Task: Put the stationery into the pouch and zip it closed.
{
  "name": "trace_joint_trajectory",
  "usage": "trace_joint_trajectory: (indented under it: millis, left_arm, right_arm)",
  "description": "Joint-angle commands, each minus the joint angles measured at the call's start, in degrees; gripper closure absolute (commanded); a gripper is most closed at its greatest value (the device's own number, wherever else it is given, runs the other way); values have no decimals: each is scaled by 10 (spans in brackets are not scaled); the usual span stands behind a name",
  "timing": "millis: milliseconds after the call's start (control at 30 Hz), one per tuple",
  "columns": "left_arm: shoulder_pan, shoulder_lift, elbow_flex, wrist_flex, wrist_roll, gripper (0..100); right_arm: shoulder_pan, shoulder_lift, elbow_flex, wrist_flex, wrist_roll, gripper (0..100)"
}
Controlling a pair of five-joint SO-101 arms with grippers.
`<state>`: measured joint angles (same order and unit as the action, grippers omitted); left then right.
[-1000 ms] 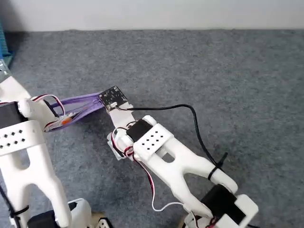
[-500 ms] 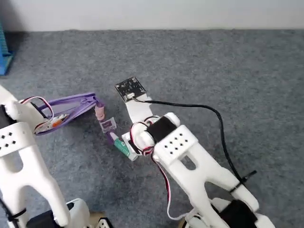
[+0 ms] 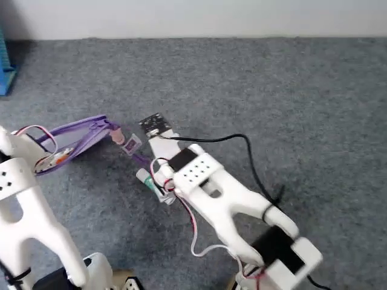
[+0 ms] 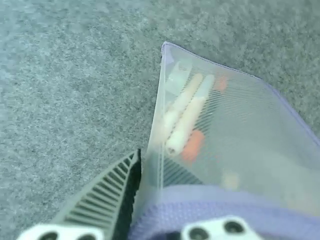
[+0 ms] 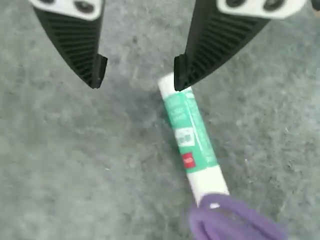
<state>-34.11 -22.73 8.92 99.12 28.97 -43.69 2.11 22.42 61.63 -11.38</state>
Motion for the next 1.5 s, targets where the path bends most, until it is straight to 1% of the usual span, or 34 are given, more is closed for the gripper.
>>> trace_joint_trajectory:
  millis: [0,167,300,467,533,600,667,733,833,967,1033,1200,1300,1400,1467]
  left_arm:
    - [-20,-6,-16,12,11,987]
    - [-19,-4,-16,12,11,987]
    - [-19,-3,-16,12,11,987]
    - [-19,-4,-16,12,11,987]
    - [-18,-4,-16,12,11,987]
    - [-18,-4,-16,12,11,987]
    - [-18,-3,-16,12,11,987]
    - [-17,-3,-16,12,11,987]
    - [-17,-3,-16,12,11,987]
    - [-7,-2,-16,12,11,987]
    - [18,-2,-15,12,11,987]
    - [129,-2,-15,10,14,987]
    - [183,-1,-15,7,15,987]
    - [215,-1,-17,-6,15,987]
    - [226,-1,-17,-15,15,987]
  right_arm:
    - [-7,53,-69,-7,-6,775]
    - [-22,127,-127,-5,-6,775]
    - [-39,175,-140,-5,-5,778]
    - [-36,195,-149,4,-3,779]
    - [-33,189,-150,17,-1,809]
    - [-24,188,-150,22,-1,892]
    - [-2,188,-148,24,-1,997]
    - [29,185,-146,43,-1,963]
    - [72,185,-146,90,4,995]
    - [131,184,-144,157,33,991]
    - [161,172,-143,183,52,991]
    - [235,114,-143,233,99,991]
    - [283,77,-143,255,140,991]
    - [329,52,-142,265,177,991]
    - [353,42,-142,250,185,987]
